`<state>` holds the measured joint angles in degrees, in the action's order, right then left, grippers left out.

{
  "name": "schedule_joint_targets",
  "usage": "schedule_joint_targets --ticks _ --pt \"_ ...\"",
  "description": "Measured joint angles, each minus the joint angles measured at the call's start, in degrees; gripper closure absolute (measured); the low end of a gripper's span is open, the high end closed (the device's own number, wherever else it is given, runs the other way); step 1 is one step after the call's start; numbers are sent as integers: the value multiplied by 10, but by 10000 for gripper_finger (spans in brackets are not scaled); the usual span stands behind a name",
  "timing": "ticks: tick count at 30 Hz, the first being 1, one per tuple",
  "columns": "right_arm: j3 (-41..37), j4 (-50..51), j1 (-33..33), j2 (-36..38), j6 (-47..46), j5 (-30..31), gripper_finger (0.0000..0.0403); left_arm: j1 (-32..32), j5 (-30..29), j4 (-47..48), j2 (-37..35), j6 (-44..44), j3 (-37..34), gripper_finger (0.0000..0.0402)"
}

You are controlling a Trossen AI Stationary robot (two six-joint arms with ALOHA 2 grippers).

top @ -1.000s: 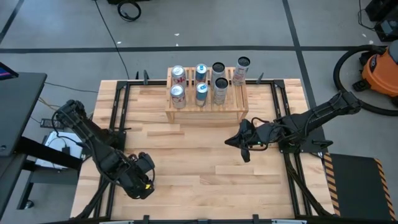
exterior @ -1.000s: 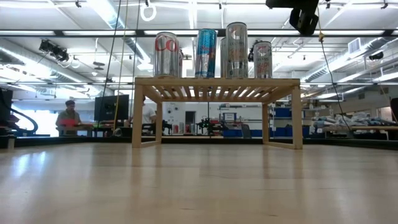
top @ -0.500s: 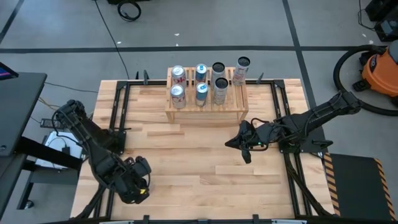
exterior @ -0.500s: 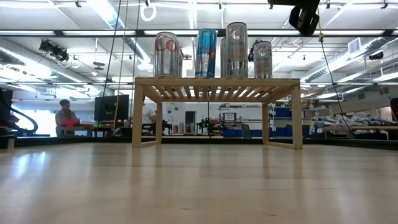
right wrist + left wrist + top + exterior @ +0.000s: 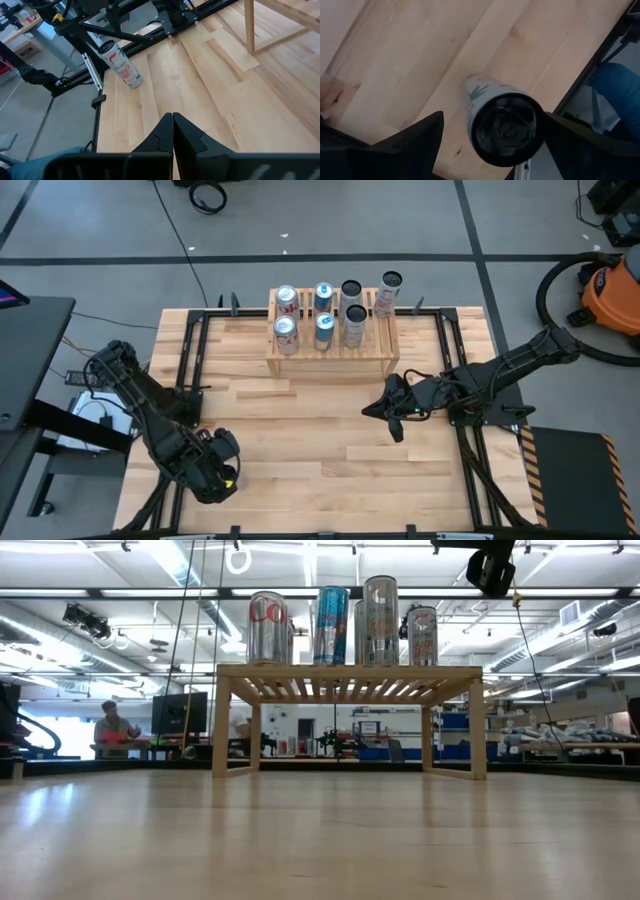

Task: Place canned beverage on shelf
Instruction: Put the white-pink soda can aligned with the other white-pink soda can on the shelf

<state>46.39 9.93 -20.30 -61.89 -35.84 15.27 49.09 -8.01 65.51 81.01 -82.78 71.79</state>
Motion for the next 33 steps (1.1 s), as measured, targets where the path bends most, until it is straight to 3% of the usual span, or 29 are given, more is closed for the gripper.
schedule_joint_targets --ticks 24,33 --pt "0 1 0 0 0 0 395 -8 45 -33 21 30 0 67" --pt "0 0 0 -36 0 0 395 -10 44 -21 9 26 11 67"
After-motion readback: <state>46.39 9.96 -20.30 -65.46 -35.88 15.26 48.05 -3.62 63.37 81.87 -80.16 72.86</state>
